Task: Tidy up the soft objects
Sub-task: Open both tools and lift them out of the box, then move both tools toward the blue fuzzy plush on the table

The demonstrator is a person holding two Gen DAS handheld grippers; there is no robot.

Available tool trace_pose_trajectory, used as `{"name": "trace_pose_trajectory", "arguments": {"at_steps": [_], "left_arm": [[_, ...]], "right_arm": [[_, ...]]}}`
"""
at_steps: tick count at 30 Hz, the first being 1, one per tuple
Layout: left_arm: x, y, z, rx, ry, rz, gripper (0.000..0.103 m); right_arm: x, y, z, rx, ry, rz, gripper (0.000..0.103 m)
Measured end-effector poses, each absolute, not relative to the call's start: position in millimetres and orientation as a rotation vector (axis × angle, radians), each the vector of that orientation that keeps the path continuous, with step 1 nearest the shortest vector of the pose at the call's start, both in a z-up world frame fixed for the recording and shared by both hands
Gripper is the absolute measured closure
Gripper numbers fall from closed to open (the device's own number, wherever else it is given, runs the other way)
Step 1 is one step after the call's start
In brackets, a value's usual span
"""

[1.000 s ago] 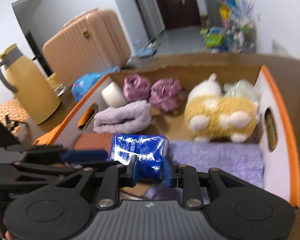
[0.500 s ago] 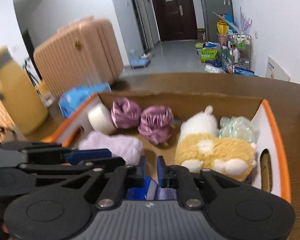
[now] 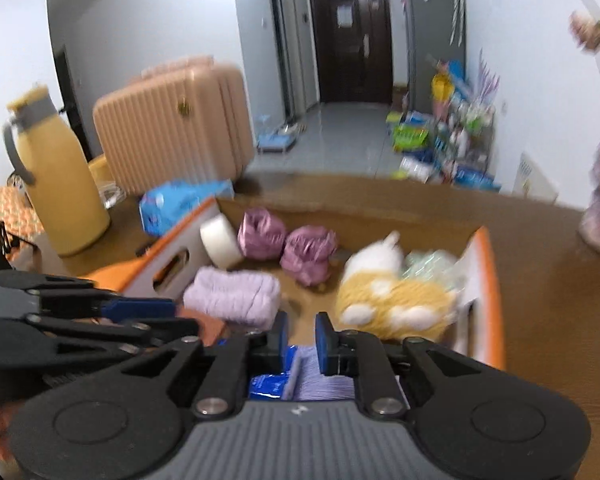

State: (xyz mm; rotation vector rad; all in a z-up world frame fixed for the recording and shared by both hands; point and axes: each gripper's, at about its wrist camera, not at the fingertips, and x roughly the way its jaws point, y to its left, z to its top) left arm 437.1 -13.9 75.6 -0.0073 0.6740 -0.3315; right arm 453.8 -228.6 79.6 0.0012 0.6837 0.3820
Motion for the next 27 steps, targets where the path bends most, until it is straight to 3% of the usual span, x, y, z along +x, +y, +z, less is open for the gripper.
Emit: {"name": "trace_pose_trajectory", "arguments": {"at_steps": [3,7,10,19,27], "left_arm": [[404.2,-5.0,97.7,0.003,0.603,-0.289,0.057],[348.0,6.7,110.4,-0.005,0.495,-0.214,0.026],[308.5,12.1,109.0,-0.024,0.387,-0.151,0.01],[232.8,9.7,101.4,-0.035,0.344,-0.101,0.006],[139.5,1.1,50.1,-0.089,0.393,-0.187,0.002]], "right_arm": [[424.4,-249.5,102.9,0.012,0.621,0.357,0.078],[374.5,-274.3,113.2,0.021,0.524,0.334,0.042],[335.3,-284.6,109.8,0.002,0.418,0.324,0.02],[262.2,-299.9,100.2,0.048,0.337,0.291,0.018],[161.8,-295.9,42.9,0.089,0.384,0.324,0.018]]}}
